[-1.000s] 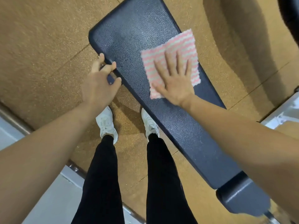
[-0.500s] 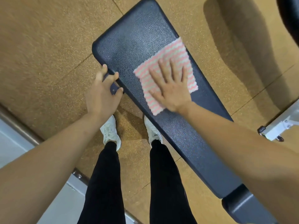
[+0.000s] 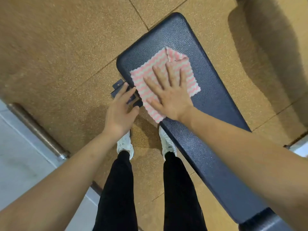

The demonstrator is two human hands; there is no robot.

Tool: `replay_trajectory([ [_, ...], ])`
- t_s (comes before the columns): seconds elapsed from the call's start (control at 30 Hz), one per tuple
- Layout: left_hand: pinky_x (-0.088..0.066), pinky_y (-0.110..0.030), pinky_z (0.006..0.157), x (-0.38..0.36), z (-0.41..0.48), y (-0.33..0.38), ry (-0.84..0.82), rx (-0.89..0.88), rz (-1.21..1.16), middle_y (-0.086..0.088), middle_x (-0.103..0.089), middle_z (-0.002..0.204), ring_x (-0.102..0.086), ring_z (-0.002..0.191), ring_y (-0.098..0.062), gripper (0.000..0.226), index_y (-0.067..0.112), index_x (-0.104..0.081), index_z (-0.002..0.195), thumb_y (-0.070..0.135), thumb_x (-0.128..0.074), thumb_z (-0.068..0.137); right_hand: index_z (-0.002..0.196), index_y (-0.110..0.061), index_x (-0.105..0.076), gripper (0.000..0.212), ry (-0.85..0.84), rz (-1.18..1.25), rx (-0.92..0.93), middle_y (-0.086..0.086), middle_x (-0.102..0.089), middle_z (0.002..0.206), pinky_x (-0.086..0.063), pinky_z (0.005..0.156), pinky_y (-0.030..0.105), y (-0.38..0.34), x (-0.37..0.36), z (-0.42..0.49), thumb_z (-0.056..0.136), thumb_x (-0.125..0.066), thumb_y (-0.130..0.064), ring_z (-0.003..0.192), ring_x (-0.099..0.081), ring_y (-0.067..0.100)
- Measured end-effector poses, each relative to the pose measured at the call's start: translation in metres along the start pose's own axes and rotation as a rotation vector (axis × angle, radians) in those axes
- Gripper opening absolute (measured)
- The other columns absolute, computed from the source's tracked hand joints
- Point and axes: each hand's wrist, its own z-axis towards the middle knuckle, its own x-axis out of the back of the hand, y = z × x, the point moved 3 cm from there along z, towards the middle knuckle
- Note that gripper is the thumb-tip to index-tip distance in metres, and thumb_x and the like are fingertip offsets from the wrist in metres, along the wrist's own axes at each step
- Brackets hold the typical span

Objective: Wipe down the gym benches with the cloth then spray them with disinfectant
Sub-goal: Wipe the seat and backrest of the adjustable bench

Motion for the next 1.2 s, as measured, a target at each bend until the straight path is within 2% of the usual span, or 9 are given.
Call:
replay_trajectory([
  [0.1, -0.050, -0.049, 0.105, 0.012, -0.008, -0.005, 0.167, 0.036, -0.072, 0.009, -0.047, 0.156, -0.052, 0.138, -0.016, 0.060, 0.028, -0.054, 0.146, 0.034, -0.052, 0.086, 0.161, -0.035, -0.018, 0.069, -0.008, -0.030, 0.196, 0.005, -0.010, 0.170, -0.003, 0.117, 0.071, -0.019, -0.007, -0.001, 0.100, -0.030, -0.065, 0.154, -0.003, 0.043],
  [0.23, -0.046, -0.051, 0.110, 0.017, -0.007, -0.005, 0.191, 0.004, -0.073, 0.003, -0.055, 0.148, -0.051, 0.138, -0.017, 0.058, 0.019, -0.055, 0.144, 0.023, -0.054, 0.087, 0.161, -0.034, -0.019, 0.069, -0.035, -0.034, 0.337, -0.001, -0.010, 0.170, -0.001, 0.121, 0.063, -0.008, 0.003, 0.026, 0.100, -0.032, -0.063, 0.156, -0.005, 0.036],
  [0.47, -0.040, -0.045, 0.113, 0.010, 0.031, 0.028, 0.167, -0.197, 0.243, -0.006, -0.054, 0.148, -0.047, 0.136, -0.028, 0.045, 0.011, -0.060, 0.138, 0.011, -0.063, 0.093, 0.161, -0.030, -0.022, 0.070, 0.004, 0.310, -0.011, 0.001, -0.004, 0.171, 0.004, 0.122, 0.052, 0.032, 0.048, 0.085, 0.098, -0.044, -0.054, 0.157, -0.001, 0.026],
  [0.6, -0.043, -0.051, 0.108, 0.001, 0.062, 0.058, 0.208, -0.479, 0.456, -0.011, -0.054, 0.149, -0.048, 0.134, -0.036, 0.039, 0.013, -0.063, 0.134, 0.018, -0.059, 0.095, 0.154, -0.017, -0.040, 0.062, 0.301, 0.680, -0.159, 0.003, -0.020, 0.168, -0.030, 0.118, 0.035, 0.066, 0.075, 0.062, 0.095, -0.057, -0.026, 0.151, -0.029, 0.020],
  [0.67, -0.036, -0.054, 0.114, -0.012, 0.080, 0.072, 0.087, -0.590, 0.611, -0.011, -0.039, 0.162, -0.037, 0.145, -0.038, 0.047, 0.020, -0.052, 0.147, 0.030, -0.053, 0.101, 0.152, -0.014, -0.044, 0.063, 0.370, 0.670, -0.395, 0.007, -0.029, 0.165, -0.028, 0.117, 0.031, 0.089, 0.067, 0.029, 0.093, -0.062, -0.026, 0.148, -0.033, 0.025],
  [0.77, -0.013, -0.060, 0.124, -0.040, 0.110, 0.080, -0.108, -0.676, 0.877, -0.004, -0.012, 0.172, -0.012, 0.158, -0.035, 0.058, 0.037, -0.026, 0.160, 0.053, -0.035, 0.106, 0.156, -0.016, -0.033, 0.079, 0.201, 0.631, -0.662, 0.009, -0.027, 0.164, -0.024, 0.122, 0.042, 0.116, 0.035, -0.021, 0.091, -0.062, -0.049, 0.149, -0.027, 0.028],
  [0.87, -0.014, -0.069, 0.120, -0.055, 0.137, 0.091, -0.079, -0.770, 0.954, -0.001, -0.019, 0.171, -0.015, 0.158, -0.035, 0.059, 0.041, -0.026, 0.160, 0.062, -0.029, 0.105, 0.158, -0.019, -0.024, 0.091, 0.034, 0.536, -0.669, 0.012, -0.038, 0.157, -0.037, 0.113, 0.053, 0.125, 0.017, -0.042, 0.088, -0.052, -0.070, 0.142, -0.040, 0.033],
  [1.0, -0.013, -0.072, 0.118, -0.060, 0.181, 0.133, -0.081, -0.736, 0.989, 0.002, -0.006, 0.173, -0.004, 0.159, -0.037, 0.060, 0.045, -0.015, 0.161, 0.065, -0.016, 0.104, 0.159, -0.026, -0.022, 0.089, 0.032, 0.536, -0.629, 0.009, -0.046, 0.149, -0.042, 0.102, 0.046, 0.130, 0.022, -0.042, 0.089, -0.056, -0.069, 0.134, -0.048, 0.032],
  [1.2, -0.039, -0.059, 0.105, -0.054, 0.199, 0.157, -0.101, -0.573, 0.883, 0.008, -0.005, 0.173, -0.015, 0.155, -0.039, 0.056, 0.046, -0.015, 0.160, 0.057, -0.009, 0.106, 0.159, -0.032, -0.019, 0.092, -0.010, 0.586, -0.628, 0.005, -0.046, 0.149, -0.042, 0.100, 0.043, 0.135, 0.021, -0.042, 0.086, -0.055, -0.075, 0.133, -0.049, 0.029],
])
